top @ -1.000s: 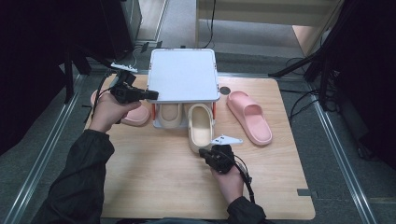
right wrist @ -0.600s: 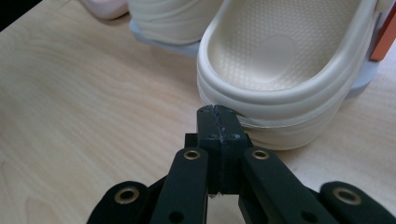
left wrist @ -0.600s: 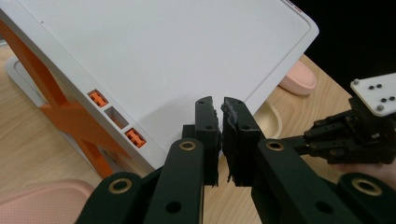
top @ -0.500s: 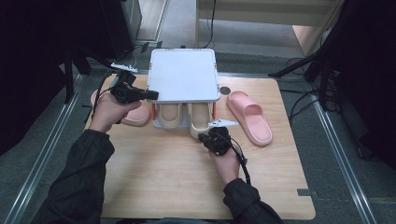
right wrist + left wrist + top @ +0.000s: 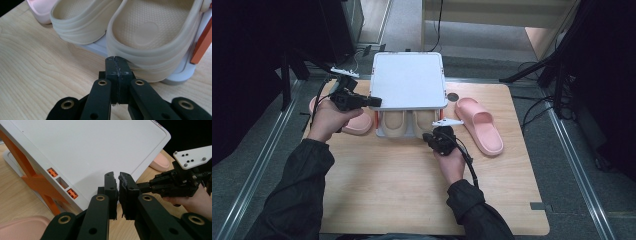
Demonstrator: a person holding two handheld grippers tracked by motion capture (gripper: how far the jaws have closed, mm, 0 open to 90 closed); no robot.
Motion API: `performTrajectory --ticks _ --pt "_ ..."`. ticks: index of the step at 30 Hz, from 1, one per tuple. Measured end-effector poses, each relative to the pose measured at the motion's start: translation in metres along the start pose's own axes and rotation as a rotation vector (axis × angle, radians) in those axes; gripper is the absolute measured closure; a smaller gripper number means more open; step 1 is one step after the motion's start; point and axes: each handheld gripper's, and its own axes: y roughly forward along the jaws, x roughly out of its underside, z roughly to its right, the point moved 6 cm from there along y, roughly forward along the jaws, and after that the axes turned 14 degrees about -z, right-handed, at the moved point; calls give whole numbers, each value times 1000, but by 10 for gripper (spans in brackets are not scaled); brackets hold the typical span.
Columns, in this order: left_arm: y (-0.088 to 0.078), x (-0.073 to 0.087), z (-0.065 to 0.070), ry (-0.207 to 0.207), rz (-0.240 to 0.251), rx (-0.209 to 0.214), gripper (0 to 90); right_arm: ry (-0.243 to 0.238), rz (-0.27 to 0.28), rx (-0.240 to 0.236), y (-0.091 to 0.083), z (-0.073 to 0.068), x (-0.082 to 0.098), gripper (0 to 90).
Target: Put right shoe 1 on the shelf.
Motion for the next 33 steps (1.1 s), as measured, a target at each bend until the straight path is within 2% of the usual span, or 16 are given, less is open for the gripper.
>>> performTrajectory --ticks 5,11,12,13,14,16,21,22,25,28,30,33 --pt "0 0 0 -8 1 2 846 23 -10 -38 -8 -1 4 900" --pt "-5 0 2 -28 5 26 839 -11 -1 -45 -33 -3 21 900" --pt "-9 0 4 -26 11 23 822 -10 3 -61 -43 -2 26 874" --pt "-9 0 4 -26 11 23 803 -10 3 -61 -43 -2 26 874" --pt "-11 0 5 -31 13 23 781 -13 -1 -74 -53 -2 31 842" --pt "-15 1 7 -33 16 15 768 -21 3 -77 -58 -1 33 825" --pt "-27 2 16 -12 44 1 685 -12 24 -128 -77 1 46 688" --pt "-30 3 18 -6 37 -22 639 -22 39 -139 -79 1 49 651" --pt "-32 5 18 -17 33 -28 573 -37 28 -137 -78 0 52 612" --pt "-38 8 15 -38 29 -38 536 -67 15 -142 -80 -5 56 552" --pt "-45 11 13 -48 43 -38 510 -80 2 -159 -86 -9 60 536" --pt "-48 13 12 -52 48 -40 498 -87 1 -160 -91 -10 63 534"
